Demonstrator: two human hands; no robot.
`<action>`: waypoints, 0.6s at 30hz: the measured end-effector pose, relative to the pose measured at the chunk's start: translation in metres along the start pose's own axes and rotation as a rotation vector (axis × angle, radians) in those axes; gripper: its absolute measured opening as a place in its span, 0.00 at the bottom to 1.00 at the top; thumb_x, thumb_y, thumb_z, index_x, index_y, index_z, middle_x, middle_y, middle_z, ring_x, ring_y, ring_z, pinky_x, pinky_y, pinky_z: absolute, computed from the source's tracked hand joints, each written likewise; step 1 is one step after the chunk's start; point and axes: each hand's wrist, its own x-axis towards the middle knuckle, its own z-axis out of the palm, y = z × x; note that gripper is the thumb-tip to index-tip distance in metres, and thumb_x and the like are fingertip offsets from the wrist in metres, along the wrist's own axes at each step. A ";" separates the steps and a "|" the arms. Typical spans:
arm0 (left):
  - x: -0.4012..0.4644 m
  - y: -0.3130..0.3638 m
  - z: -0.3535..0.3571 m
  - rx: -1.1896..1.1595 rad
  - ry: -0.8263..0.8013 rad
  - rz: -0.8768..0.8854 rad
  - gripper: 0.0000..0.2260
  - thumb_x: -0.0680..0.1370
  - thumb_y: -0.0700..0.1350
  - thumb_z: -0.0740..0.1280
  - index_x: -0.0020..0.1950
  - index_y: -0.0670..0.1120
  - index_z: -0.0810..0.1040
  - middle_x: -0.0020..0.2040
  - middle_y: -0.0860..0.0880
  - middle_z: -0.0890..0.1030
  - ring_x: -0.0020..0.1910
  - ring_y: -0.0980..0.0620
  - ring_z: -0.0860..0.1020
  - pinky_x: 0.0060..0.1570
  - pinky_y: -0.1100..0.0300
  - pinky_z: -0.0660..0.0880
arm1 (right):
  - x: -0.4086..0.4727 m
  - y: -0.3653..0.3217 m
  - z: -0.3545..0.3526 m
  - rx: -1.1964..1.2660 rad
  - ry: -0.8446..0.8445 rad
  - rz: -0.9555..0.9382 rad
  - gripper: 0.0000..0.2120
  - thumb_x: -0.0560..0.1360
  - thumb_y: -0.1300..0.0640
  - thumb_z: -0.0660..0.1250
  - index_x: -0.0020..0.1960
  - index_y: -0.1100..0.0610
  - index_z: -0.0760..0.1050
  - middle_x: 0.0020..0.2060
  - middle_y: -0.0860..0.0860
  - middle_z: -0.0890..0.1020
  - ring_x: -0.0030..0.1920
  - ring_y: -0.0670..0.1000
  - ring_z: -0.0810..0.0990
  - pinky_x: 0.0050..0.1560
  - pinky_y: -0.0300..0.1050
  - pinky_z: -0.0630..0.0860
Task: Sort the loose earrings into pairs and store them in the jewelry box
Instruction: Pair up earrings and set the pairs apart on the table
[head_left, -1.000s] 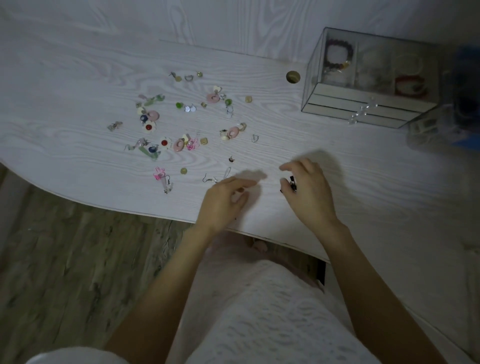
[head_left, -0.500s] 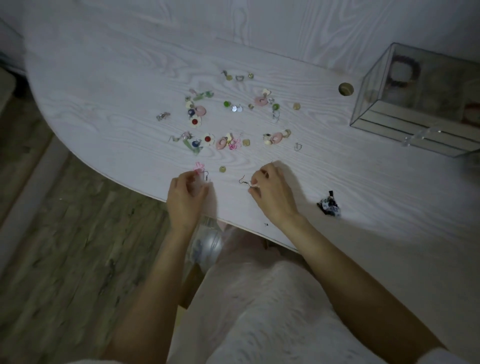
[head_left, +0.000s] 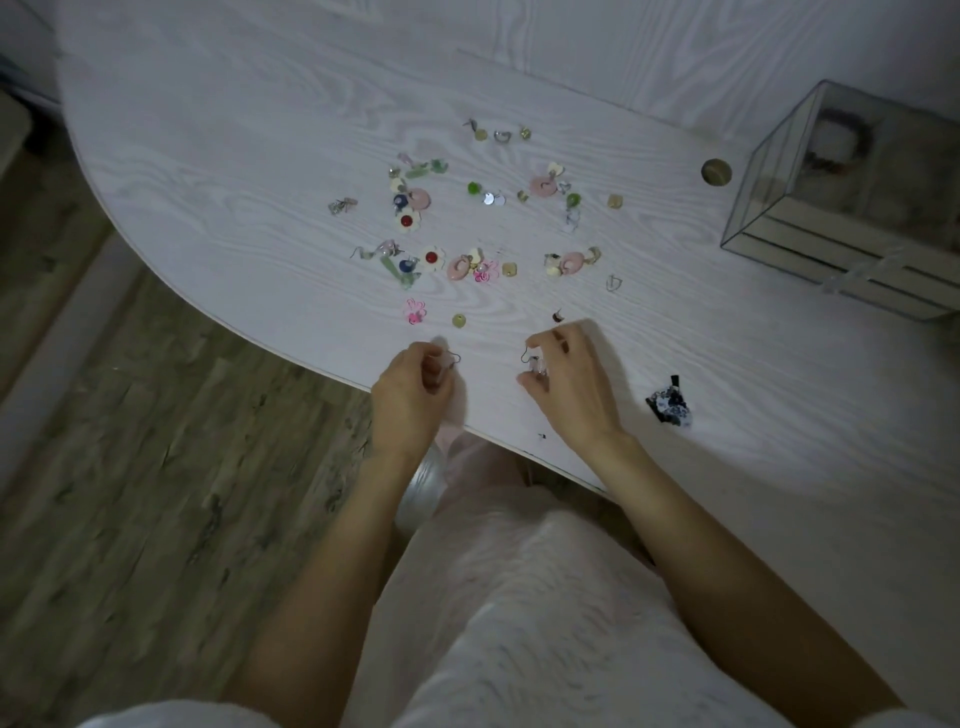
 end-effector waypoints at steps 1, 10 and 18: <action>-0.003 0.001 0.002 -0.004 -0.011 0.010 0.10 0.73 0.45 0.70 0.53 0.45 0.78 0.45 0.48 0.81 0.42 0.52 0.78 0.45 0.59 0.75 | 0.000 -0.001 0.000 -0.013 -0.002 0.001 0.14 0.73 0.60 0.69 0.58 0.61 0.74 0.55 0.58 0.72 0.50 0.57 0.75 0.47 0.47 0.77; -0.010 0.049 0.037 -0.007 -0.176 0.202 0.07 0.73 0.43 0.70 0.50 0.44 0.79 0.44 0.47 0.79 0.40 0.52 0.76 0.38 0.70 0.64 | -0.020 0.015 -0.012 -0.026 0.061 0.065 0.08 0.74 0.63 0.66 0.54 0.59 0.77 0.52 0.56 0.75 0.48 0.55 0.76 0.48 0.45 0.76; -0.024 0.079 0.063 -0.120 -0.322 0.322 0.15 0.73 0.37 0.69 0.59 0.45 0.79 0.50 0.49 0.78 0.44 0.55 0.76 0.46 0.77 0.65 | -0.052 0.041 -0.026 0.167 0.066 0.251 0.14 0.71 0.61 0.71 0.56 0.57 0.75 0.56 0.52 0.73 0.48 0.49 0.75 0.49 0.40 0.71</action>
